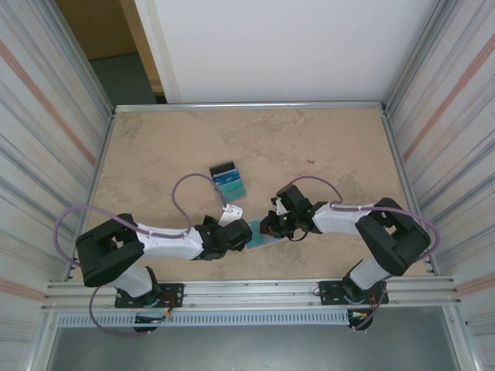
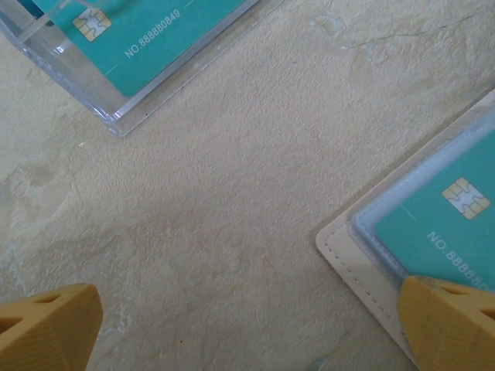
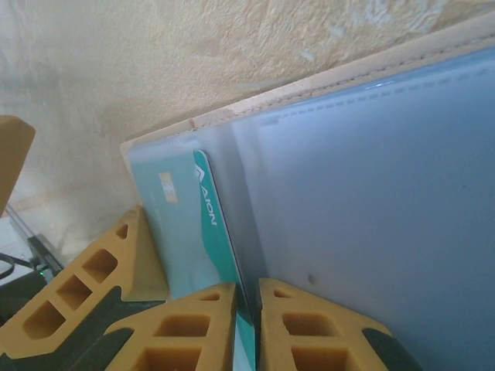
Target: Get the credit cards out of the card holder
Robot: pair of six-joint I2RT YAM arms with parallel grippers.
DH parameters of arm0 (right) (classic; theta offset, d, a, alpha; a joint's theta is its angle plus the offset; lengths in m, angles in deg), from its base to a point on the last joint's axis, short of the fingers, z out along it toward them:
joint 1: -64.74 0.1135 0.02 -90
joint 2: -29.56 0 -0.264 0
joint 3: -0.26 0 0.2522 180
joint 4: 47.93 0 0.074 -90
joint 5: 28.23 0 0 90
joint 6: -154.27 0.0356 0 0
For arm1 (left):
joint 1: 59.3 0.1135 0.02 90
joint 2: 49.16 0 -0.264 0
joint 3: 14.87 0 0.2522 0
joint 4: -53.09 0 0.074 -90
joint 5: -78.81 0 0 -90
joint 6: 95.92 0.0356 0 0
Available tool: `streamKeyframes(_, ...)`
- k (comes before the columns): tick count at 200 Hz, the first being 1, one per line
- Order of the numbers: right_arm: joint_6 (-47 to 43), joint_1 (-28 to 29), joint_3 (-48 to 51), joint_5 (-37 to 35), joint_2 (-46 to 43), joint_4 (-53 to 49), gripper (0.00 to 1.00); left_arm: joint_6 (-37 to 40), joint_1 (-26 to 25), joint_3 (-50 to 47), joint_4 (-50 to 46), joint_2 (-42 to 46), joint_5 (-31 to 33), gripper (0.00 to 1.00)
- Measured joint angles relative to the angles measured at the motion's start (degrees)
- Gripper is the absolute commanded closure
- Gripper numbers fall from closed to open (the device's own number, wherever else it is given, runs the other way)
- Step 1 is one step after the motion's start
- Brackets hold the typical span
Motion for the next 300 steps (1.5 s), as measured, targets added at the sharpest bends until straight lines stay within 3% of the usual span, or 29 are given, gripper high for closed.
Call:
streamKeyframes(181, 5.4, -1.9, 5.4, 6.7, 0.1, 14.0, 0.93, 0.0, 0.0, 1.5, -3.6, -0.6, 1.7, 0.01)
streamKeyframes(208, 6.0, -2.0, 5.4, 6.9, -0.2, 14.2, 0.95, 0.0, 0.0, 1.6, -3.8, -0.6, 1.7, 0.01)
streamKeyframes(221, 6.0, -2.0, 5.4, 6.9, -0.2, 14.2, 1.00, 0.0, 0.0, 1.8, -4.1, -0.7, 1.7, 0.01)
streamKeyframes(300, 3.3, -1.9, 5.1, 4.7, -3.1, 9.0, 1.00, 0.0, 0.0, 2.0, -4.4, -0.8, 1.7, 0.01)
